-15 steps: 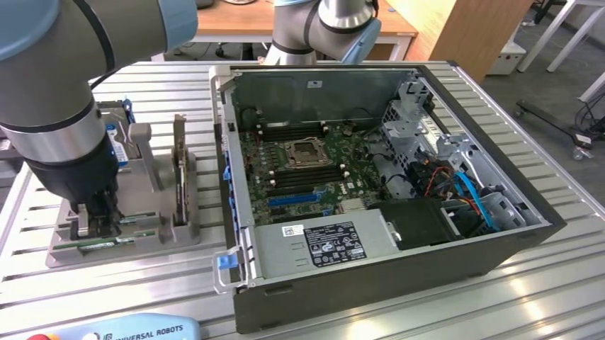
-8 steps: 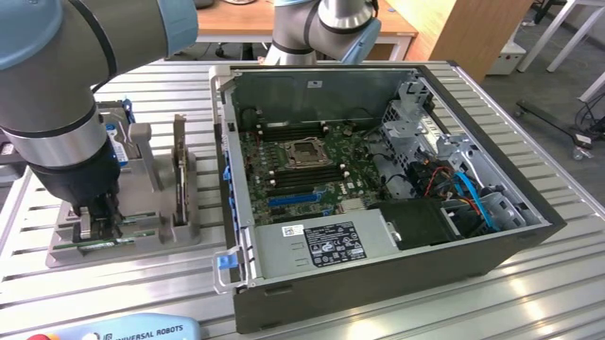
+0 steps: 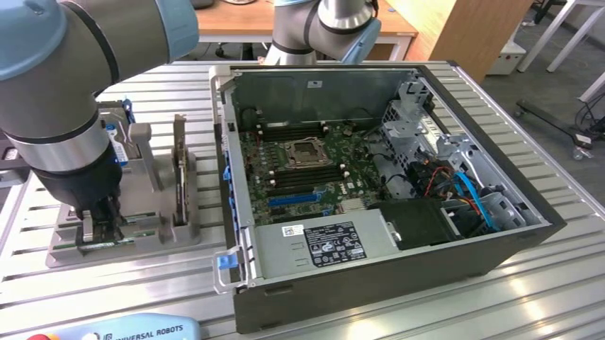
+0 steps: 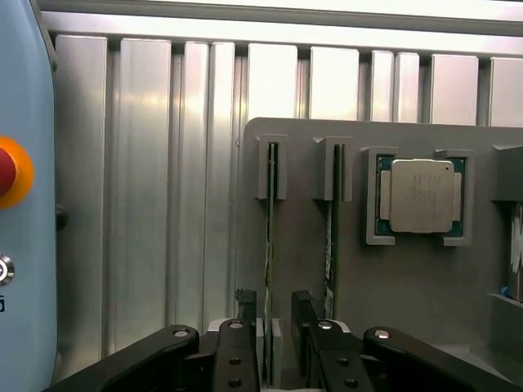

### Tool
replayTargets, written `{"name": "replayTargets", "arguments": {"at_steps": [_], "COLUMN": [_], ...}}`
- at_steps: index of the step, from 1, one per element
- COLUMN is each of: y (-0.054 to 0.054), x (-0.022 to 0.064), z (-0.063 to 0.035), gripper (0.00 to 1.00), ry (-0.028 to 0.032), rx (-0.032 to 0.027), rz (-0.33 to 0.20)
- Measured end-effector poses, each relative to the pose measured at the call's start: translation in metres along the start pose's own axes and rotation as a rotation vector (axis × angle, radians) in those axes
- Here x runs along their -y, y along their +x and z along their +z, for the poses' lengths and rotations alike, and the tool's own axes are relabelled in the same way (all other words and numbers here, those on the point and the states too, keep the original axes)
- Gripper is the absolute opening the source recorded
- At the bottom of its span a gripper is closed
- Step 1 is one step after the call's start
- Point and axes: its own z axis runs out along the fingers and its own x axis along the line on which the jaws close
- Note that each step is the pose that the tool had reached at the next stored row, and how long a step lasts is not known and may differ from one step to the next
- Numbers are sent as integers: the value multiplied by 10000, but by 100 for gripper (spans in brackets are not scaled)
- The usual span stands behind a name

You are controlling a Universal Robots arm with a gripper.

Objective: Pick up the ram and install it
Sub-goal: 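Pick up the ram and move it above insertion slot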

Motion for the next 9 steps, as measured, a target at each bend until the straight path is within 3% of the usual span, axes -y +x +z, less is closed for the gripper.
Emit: {"name": "replayTargets", "arguments": {"at_steps": [9], "y": [2], "x": [3], "z": [76], "gripper": [31], "ry": [0], "rx": [-1], "rz": [-42]}}
